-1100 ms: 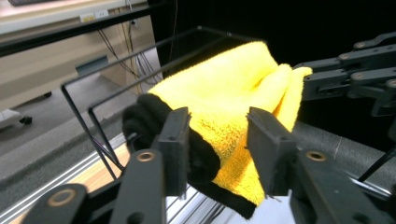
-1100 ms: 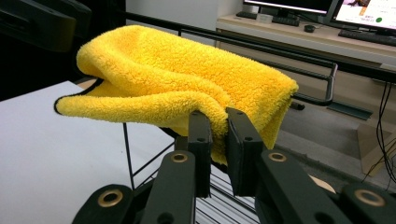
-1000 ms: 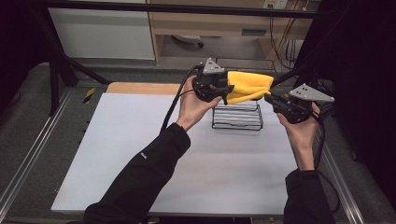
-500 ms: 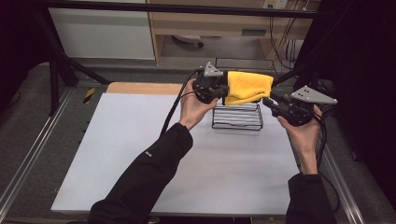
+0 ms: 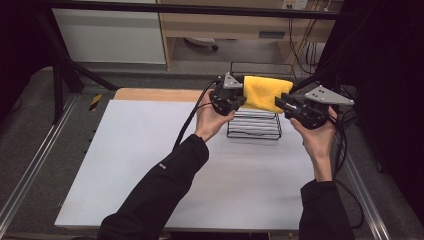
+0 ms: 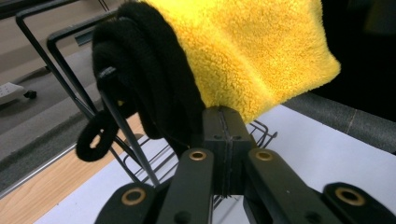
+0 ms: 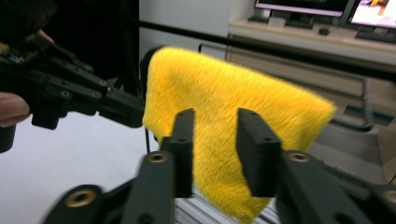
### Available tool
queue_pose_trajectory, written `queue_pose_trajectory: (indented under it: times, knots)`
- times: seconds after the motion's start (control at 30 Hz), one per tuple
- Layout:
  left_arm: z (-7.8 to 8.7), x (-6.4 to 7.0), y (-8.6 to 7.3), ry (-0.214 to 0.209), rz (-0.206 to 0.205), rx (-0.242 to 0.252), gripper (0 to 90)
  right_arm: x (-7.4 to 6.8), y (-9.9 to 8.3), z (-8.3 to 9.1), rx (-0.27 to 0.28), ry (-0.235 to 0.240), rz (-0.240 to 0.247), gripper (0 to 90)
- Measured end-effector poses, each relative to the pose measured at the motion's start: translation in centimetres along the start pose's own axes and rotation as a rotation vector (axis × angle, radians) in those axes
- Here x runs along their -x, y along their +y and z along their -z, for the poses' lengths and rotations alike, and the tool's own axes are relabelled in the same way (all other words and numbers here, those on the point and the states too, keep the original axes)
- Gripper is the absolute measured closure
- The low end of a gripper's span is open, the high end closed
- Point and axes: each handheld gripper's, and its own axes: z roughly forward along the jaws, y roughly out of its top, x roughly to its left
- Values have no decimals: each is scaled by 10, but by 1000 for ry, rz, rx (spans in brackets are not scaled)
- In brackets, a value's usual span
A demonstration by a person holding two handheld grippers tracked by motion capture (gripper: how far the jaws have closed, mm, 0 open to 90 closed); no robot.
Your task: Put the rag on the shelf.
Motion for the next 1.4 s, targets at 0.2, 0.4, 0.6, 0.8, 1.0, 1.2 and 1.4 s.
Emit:
queue_pose_trajectory:
  times: [0.2, 0.4, 0.6, 0.8, 1.0, 1.2, 1.4]
  knots:
    - [-6, -1, -3, 8, -3, -1, 899, 12, -25, -19, -58, -33, -82, 886]
    - [-12, -6, -6, -2, 26, 2, 891, 23, -34, -28, -75, -60, -109, 885]
    - [-3, -6, -9, -42, 17, 12, 794, 19, -31, -20, -58, -5, -102, 732]
    - [22, -3, -27, -73, -11, 0, 587, 8, -32, 0, -71, 44, -107, 455]
    - [45, -8, -70, -92, 10, -43, 422, -8, -45, 10, -126, 62, -111, 259]
    - [69, -24, -120, -54, 95, -125, 284, -26, -68, 2, -170, 122, -153, 103]
    - [100, -41, -165, -4, 127, -151, 137, -43, -90, -7, -183, 151, -155, 55]
